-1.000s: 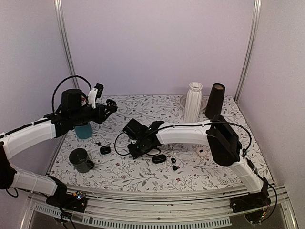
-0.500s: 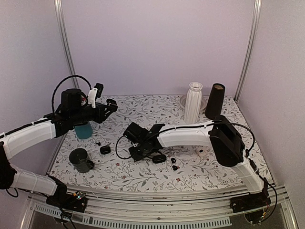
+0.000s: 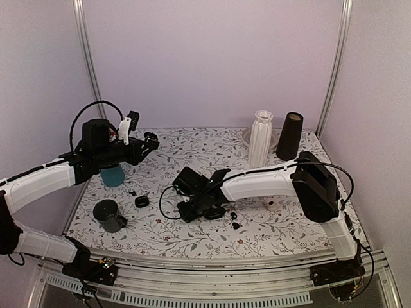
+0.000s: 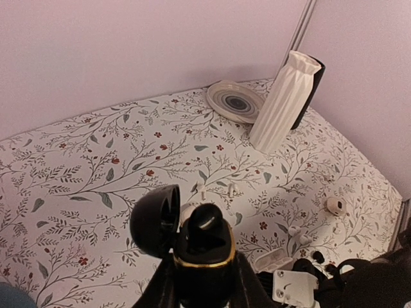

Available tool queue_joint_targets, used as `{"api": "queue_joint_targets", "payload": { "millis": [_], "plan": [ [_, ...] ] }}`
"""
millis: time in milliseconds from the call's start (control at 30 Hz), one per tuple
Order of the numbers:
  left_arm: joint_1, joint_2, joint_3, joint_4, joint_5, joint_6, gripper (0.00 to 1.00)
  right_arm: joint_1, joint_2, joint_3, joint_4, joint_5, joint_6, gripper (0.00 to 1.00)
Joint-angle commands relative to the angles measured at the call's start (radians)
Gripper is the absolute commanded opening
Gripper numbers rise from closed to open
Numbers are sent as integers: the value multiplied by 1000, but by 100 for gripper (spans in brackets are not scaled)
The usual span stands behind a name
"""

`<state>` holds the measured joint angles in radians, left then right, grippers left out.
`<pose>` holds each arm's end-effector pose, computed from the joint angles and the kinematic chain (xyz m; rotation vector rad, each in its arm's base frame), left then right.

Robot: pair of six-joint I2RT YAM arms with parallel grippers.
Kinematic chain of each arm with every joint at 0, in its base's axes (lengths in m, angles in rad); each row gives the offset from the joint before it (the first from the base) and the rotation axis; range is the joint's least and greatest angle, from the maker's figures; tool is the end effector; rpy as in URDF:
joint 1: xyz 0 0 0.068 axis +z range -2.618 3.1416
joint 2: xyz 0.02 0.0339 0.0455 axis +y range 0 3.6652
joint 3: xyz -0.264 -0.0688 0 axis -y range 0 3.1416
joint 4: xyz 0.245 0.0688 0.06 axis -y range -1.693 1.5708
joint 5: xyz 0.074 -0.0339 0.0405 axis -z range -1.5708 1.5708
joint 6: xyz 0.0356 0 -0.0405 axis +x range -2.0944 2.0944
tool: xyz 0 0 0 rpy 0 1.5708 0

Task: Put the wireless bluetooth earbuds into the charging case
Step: Pick up the left earbud from the center of the board.

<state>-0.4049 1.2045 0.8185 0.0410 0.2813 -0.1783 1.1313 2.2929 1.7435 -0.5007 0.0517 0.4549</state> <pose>0.2506 -0.1181 0.2867 0.4130 1.9136 -0.6580 0.2098 0.4420 0.1398 -0.8792 2.5557 0.4640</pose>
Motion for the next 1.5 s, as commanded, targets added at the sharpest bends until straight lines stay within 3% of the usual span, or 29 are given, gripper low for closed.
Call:
{"api": "queue_joint_targets", "payload": {
  "millis": [0,267,967,1467],
  "plan": [
    [10,2,-10,35,12,-10,0,-18,-45,-5,22,-25,12,32],
    [11,-5,-10,33,6,-7,0,-38,10,99,-91,20,41,27],
    [12,1,-5,34,12,-3,0,-15,169,269,-239,82,67,29],
    [11,-1,-6,37,12,-9,0,3,156,269,-313,173,62,29]
  ]
}}
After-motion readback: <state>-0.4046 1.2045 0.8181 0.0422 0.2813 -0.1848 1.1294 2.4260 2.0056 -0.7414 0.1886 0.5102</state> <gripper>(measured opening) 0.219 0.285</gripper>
